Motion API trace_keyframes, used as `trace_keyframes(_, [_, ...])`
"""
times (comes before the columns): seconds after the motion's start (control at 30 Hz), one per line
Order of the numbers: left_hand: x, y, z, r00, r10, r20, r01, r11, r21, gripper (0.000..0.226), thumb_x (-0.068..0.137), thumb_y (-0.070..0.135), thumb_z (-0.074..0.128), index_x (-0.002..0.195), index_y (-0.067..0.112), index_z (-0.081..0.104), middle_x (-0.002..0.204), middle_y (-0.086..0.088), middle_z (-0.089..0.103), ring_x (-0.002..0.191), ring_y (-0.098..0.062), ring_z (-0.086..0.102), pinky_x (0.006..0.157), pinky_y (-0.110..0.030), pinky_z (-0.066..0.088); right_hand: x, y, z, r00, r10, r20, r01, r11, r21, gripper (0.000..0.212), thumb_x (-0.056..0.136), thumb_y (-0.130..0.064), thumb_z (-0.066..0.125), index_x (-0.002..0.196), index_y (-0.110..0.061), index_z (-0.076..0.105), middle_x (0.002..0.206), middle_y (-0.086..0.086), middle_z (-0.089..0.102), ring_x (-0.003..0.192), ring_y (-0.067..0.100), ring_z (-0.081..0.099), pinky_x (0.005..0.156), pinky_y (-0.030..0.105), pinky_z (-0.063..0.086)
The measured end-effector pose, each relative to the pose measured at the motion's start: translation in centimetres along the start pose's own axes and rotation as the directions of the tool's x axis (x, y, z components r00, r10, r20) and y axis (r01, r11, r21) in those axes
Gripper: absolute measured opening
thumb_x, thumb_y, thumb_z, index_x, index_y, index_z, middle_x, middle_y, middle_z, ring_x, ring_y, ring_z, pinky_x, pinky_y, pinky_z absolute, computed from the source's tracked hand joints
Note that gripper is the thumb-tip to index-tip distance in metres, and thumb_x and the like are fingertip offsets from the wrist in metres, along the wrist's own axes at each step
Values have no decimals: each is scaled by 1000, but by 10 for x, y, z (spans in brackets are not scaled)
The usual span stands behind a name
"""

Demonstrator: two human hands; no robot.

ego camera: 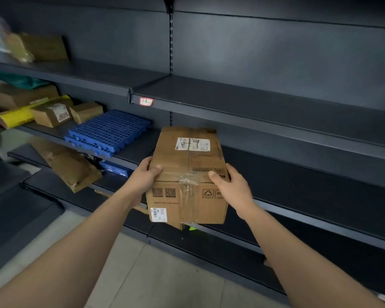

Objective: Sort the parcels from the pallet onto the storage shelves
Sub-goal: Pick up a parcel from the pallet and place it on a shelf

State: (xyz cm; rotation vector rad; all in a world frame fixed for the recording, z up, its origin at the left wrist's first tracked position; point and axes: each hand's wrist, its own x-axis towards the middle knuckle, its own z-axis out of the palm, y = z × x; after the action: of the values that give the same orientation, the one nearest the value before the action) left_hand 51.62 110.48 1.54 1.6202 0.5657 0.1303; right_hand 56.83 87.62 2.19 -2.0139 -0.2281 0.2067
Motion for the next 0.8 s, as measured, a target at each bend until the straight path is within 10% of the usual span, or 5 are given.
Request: trace_keyframes(0.8, [283, -16, 5, 999, 25, 48, -28, 998, 53, 60, 102, 33, 45, 154, 30, 16, 131, -1, 52, 95, -19, 66, 77, -35, 55, 254, 49, 83, 999, -26, 47, 35, 980, -196, 85, 80, -49, 73, 150, -28, 30, 145, -6, 48, 134, 14, 43, 110, 30, 34])
